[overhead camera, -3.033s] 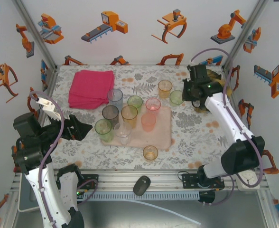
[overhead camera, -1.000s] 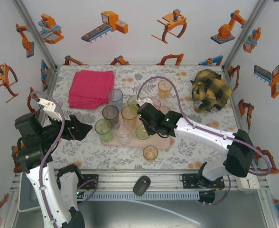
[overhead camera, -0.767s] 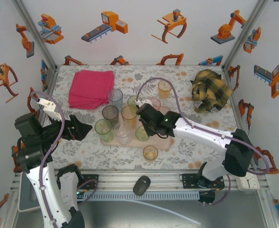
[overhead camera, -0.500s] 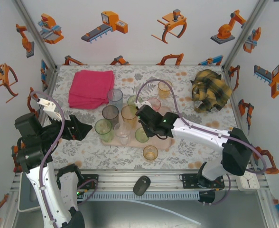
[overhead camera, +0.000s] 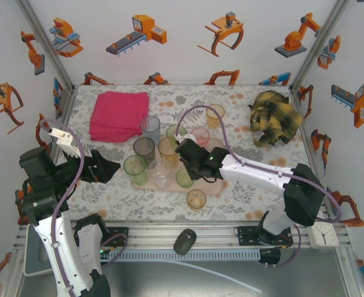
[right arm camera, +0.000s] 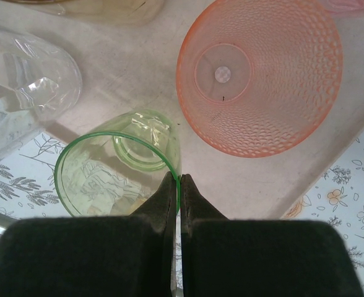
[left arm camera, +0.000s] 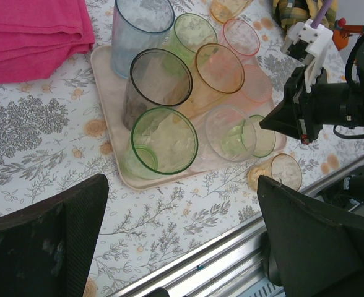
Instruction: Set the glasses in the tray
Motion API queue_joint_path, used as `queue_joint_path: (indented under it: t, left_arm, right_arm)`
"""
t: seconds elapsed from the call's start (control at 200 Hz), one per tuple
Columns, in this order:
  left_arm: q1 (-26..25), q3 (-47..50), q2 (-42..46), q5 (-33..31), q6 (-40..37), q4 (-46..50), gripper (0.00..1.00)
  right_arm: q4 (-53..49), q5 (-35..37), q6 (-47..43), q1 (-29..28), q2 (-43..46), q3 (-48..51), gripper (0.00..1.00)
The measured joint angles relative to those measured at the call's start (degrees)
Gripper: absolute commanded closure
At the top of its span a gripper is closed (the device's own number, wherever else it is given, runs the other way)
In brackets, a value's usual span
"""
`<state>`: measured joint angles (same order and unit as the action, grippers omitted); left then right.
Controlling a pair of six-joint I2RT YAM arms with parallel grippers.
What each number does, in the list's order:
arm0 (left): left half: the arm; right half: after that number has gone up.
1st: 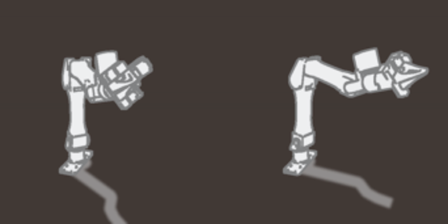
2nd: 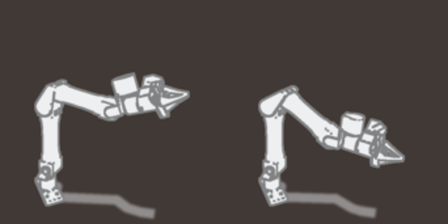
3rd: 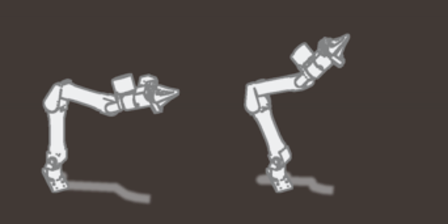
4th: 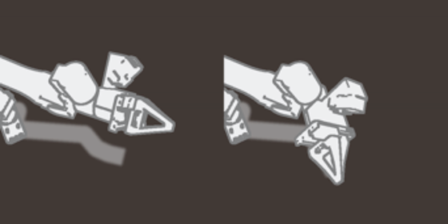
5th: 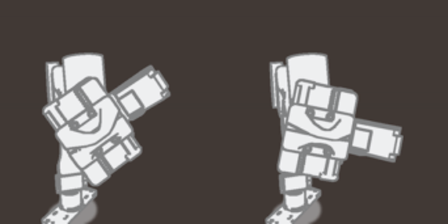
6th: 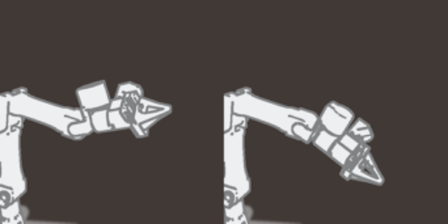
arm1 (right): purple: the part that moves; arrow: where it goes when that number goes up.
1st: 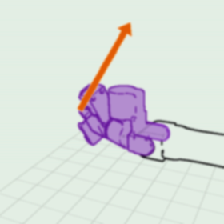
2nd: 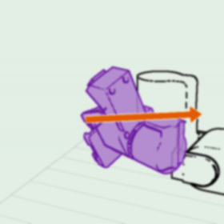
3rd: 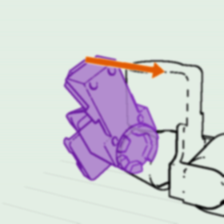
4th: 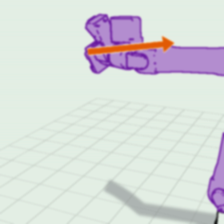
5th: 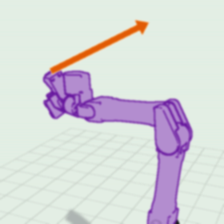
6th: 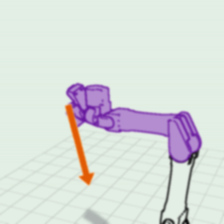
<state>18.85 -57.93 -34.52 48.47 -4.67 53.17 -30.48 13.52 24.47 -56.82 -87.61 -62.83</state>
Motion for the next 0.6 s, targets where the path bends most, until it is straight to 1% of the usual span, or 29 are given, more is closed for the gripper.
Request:
queue_joint_path:
  t: [0.601]
  left_arm:
    - [0.00, 0.35, 0.02, -0.02, 0.00, -0.04, 0.03]
  right_arm:
    - [0.04, -0.63, 0.63, 0.00, -1.25, 0.00, 0.92]
